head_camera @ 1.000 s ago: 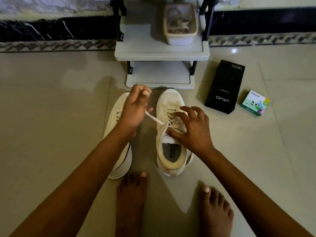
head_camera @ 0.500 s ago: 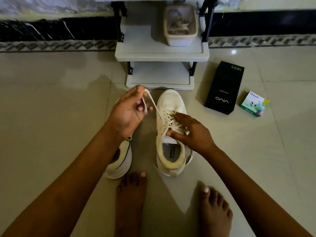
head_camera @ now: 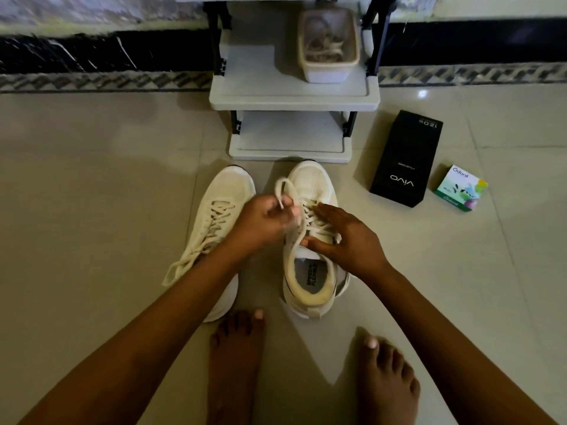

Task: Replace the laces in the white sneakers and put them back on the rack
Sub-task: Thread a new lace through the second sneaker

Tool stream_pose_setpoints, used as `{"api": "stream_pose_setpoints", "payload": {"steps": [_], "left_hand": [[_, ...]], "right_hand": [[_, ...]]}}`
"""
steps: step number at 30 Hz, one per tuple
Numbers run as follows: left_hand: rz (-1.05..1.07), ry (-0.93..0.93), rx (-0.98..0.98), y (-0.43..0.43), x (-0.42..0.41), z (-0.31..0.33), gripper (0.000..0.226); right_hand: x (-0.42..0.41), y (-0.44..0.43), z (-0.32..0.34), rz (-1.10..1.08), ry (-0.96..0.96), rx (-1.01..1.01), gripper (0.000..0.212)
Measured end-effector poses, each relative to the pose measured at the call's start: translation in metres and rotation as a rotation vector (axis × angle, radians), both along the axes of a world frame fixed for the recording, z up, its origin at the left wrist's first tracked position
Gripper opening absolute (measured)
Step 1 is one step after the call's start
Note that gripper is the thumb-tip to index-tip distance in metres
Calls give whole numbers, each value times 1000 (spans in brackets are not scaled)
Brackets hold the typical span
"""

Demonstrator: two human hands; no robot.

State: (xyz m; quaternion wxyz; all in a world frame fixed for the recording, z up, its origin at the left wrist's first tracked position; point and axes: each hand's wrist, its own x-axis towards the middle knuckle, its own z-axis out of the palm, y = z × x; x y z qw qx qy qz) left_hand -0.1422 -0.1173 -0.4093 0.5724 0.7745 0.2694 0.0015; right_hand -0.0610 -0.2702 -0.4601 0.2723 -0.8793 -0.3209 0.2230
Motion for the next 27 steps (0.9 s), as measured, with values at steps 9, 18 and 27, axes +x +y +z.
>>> {"api": "stream_pose_setpoints", "payload": {"steps": [9, 18, 27], "left_hand": [[90, -12, -91, 16, -1, 11, 8], [-135, 70, 368, 1, 3, -19, 15], [-245, 169, 422, 2, -1, -22, 23]], "right_hand": [[-1, 0, 1, 3, -4, -18, 75], [-2, 1, 2, 0, -27, -13, 74], [-2, 1, 0, 10, -46, -22, 73]]}}
